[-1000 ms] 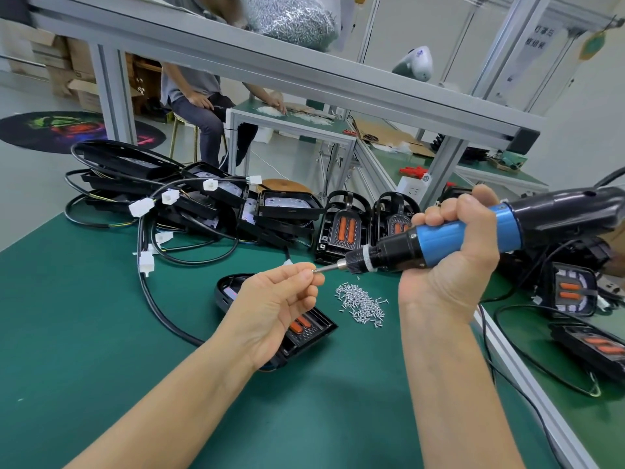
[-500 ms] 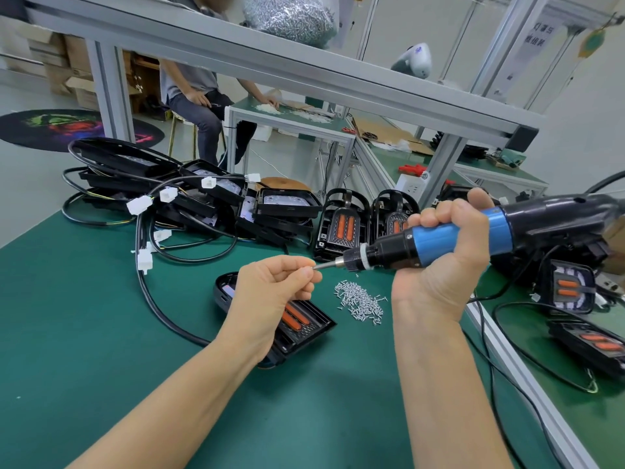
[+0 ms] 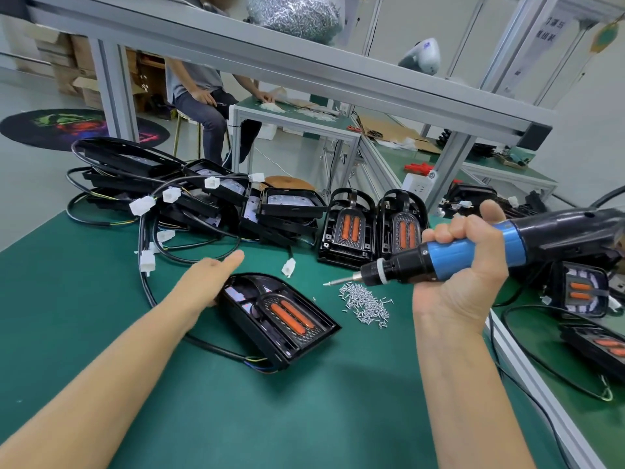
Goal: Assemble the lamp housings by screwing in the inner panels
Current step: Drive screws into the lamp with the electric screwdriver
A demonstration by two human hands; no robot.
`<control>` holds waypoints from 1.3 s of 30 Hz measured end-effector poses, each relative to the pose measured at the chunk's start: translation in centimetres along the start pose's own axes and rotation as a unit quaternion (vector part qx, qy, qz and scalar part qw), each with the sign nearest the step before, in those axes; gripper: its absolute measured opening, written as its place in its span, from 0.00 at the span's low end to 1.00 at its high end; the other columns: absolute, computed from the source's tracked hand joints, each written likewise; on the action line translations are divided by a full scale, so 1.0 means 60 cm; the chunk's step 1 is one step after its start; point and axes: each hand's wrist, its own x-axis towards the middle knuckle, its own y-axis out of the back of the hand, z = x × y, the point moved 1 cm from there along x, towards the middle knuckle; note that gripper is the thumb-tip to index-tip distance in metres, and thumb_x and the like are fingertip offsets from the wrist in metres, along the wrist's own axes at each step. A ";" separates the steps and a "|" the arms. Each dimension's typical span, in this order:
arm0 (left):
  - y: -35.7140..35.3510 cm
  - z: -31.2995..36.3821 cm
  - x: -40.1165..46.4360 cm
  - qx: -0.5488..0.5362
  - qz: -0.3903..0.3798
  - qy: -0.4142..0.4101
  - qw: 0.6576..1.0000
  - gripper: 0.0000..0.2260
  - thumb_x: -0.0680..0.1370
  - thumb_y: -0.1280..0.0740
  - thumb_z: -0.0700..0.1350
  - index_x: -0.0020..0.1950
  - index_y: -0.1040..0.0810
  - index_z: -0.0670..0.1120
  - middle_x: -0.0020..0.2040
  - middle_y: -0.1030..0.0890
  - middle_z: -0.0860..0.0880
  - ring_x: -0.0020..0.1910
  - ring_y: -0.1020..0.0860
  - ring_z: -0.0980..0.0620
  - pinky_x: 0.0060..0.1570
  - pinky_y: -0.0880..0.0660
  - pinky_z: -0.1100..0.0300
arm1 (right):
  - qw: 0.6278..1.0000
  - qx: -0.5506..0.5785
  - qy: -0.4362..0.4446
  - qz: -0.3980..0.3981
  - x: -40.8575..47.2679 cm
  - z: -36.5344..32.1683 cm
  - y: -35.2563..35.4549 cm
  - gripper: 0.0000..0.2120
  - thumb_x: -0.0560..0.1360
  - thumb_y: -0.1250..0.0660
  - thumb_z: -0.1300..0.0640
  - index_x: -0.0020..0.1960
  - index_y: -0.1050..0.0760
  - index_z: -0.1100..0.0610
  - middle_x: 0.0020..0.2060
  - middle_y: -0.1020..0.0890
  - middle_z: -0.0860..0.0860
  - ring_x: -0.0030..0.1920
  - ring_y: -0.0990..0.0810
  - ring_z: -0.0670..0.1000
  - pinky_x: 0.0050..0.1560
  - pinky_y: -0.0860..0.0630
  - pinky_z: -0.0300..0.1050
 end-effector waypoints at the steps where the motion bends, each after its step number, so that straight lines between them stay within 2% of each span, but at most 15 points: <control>1: -0.002 0.001 0.005 0.021 -0.031 0.015 0.999 0.21 0.75 0.39 0.66 0.51 0.27 0.48 0.51 0.25 0.48 0.51 0.27 0.46 0.51 0.25 0.49 | 1.000 -0.010 -0.001 -0.005 -0.001 0.004 0.003 0.14 0.66 0.37 0.65 0.50 0.29 0.54 0.27 0.29 0.46 0.28 0.30 0.45 0.36 0.27 0.39; 3: -0.010 0.011 0.008 0.045 -0.074 0.031 0.996 0.31 0.70 0.33 0.67 0.61 0.27 0.44 0.59 0.26 0.47 0.52 0.27 0.47 0.42 0.27 0.53 | 0.999 -0.037 0.003 -0.011 -0.004 0.011 0.006 0.15 0.66 0.38 0.66 0.51 0.29 0.55 0.26 0.29 0.46 0.28 0.30 0.46 0.36 0.27 0.40; 4: -0.015 0.014 0.006 0.051 -0.085 0.037 0.994 0.34 0.68 0.29 0.65 0.64 0.29 0.42 0.61 0.28 0.47 0.51 0.27 0.48 0.41 0.29 0.55 | 0.999 -0.050 0.005 -0.014 -0.006 0.014 0.008 0.15 0.66 0.38 0.66 0.51 0.29 0.55 0.26 0.29 0.46 0.28 0.30 0.46 0.36 0.27 0.40; 6: -0.024 0.015 0.006 0.035 -0.089 0.039 0.995 0.26 0.66 0.23 0.55 0.54 0.27 0.42 0.53 0.25 0.46 0.43 0.27 0.50 0.37 0.31 0.57 | 0.998 -0.063 0.009 -0.020 -0.008 0.020 0.014 0.16 0.67 0.38 0.67 0.53 0.29 0.55 0.25 0.29 0.46 0.28 0.30 0.47 0.37 0.27 0.41; 8: -0.026 0.010 0.008 -0.040 -0.108 0.046 0.992 0.17 0.65 0.21 0.45 0.46 0.21 0.39 0.44 0.19 0.44 0.39 0.24 0.47 0.39 0.28 0.57 | 0.997 -0.072 0.009 -0.029 -0.008 0.023 0.021 0.16 0.68 0.39 0.67 0.54 0.29 0.55 0.25 0.29 0.46 0.28 0.30 0.47 0.37 0.27 0.41; 10: -0.026 0.000 0.009 -0.134 -0.121 0.047 0.982 0.10 0.65 0.23 0.37 0.44 0.17 0.37 0.41 0.16 0.41 0.39 0.20 0.44 0.45 0.23 0.54 | 0.996 -0.083 0.011 -0.039 -0.010 0.023 0.027 0.16 0.68 0.39 0.67 0.54 0.29 0.55 0.26 0.29 0.47 0.28 0.30 0.47 0.36 0.27 0.41; 11: -0.026 -0.005 0.007 -0.171 -0.122 0.043 0.977 0.09 0.65 0.24 0.35 0.44 0.17 0.36 0.40 0.16 0.40 0.38 0.20 0.44 0.45 0.22 0.54 | 0.995 -0.087 0.011 -0.043 -0.011 0.024 0.031 0.16 0.68 0.39 0.67 0.54 0.29 0.55 0.26 0.29 0.47 0.28 0.29 0.47 0.36 0.27 0.41; 13: -0.029 -0.013 0.001 -0.231 -0.116 0.037 0.965 0.08 0.65 0.26 0.32 0.43 0.19 0.37 0.36 0.16 0.41 0.33 0.19 0.46 0.36 0.20 0.57 | 0.994 -0.093 0.014 -0.054 -0.013 0.025 0.036 0.16 0.69 0.40 0.68 0.54 0.30 0.55 0.25 0.29 0.46 0.28 0.29 0.47 0.37 0.27 0.41; 15: -0.030 -0.018 -0.006 -0.264 -0.097 0.026 0.959 0.09 0.66 0.26 0.32 0.44 0.20 0.38 0.35 0.16 0.43 0.29 0.19 0.49 0.30 0.21 0.60 | 0.993 -0.099 0.016 -0.068 -0.016 0.026 0.039 0.16 0.69 0.41 0.68 0.54 0.30 0.56 0.25 0.29 0.46 0.28 0.29 0.47 0.37 0.27 0.42; 17: -0.030 -0.021 -0.010 -0.275 -0.075 0.011 0.958 0.09 0.66 0.25 0.32 0.43 0.20 0.39 0.34 0.16 0.44 0.29 0.19 0.50 0.29 0.21 0.61 | 0.991 -0.107 0.017 -0.077 -0.020 0.027 0.042 0.16 0.69 0.41 0.68 0.54 0.30 0.56 0.25 0.28 0.46 0.28 0.28 0.47 0.37 0.27 0.41; 22: -0.027 -0.017 -0.016 -0.251 -0.064 -0.043 0.965 0.13 0.64 0.23 0.34 0.46 0.18 0.40 0.40 0.15 0.44 0.37 0.18 0.49 0.41 0.21 0.58 | 0.989 -0.120 0.023 -0.089 -0.024 0.035 0.043 0.16 0.69 0.41 0.69 0.53 0.29 0.55 0.25 0.27 0.46 0.27 0.28 0.47 0.37 0.28 0.40; 27: -0.027 -0.014 -0.016 -0.228 -0.055 -0.055 0.970 0.15 0.63 0.22 0.35 0.47 0.18 0.42 0.42 0.14 0.45 0.38 0.17 0.51 0.41 0.23 0.60 | 0.984 -0.139 0.041 -0.101 -0.021 0.037 0.043 0.16 0.68 0.40 0.70 0.53 0.28 0.55 0.25 0.27 0.46 0.27 0.27 0.48 0.36 0.27 0.42; 31: -0.028 -0.016 -0.014 -0.229 -0.055 -0.050 0.971 0.15 0.62 0.22 0.35 0.48 0.18 0.41 0.43 0.14 0.44 0.41 0.17 0.48 0.48 0.22 0.55 | 0.981 -0.156 0.048 -0.104 -0.020 0.038 0.044 0.17 0.69 0.40 0.70 0.53 0.29 0.55 0.26 0.26 0.47 0.28 0.27 0.49 0.36 0.27 0.41; 37: -0.029 -0.014 -0.016 -0.225 -0.053 -0.060 0.971 0.13 0.63 0.22 0.34 0.46 0.17 0.42 0.40 0.14 0.47 0.35 0.17 0.54 0.36 0.23 0.65 | 0.979 -0.174 0.042 -0.096 -0.020 0.047 0.043 0.16 0.68 0.39 0.69 0.52 0.28 0.55 0.25 0.27 0.49 0.28 0.27 0.50 0.36 0.27 0.41; 39: -0.029 -0.015 -0.015 -0.225 -0.052 -0.059 0.971 0.14 0.63 0.22 0.35 0.46 0.17 0.42 0.40 0.14 0.47 0.36 0.17 0.53 0.38 0.23 0.63 | 0.978 -0.179 0.041 -0.100 -0.021 0.048 0.044 0.17 0.68 0.38 0.69 0.52 0.27 0.54 0.25 0.26 0.48 0.29 0.27 0.50 0.36 0.27 0.42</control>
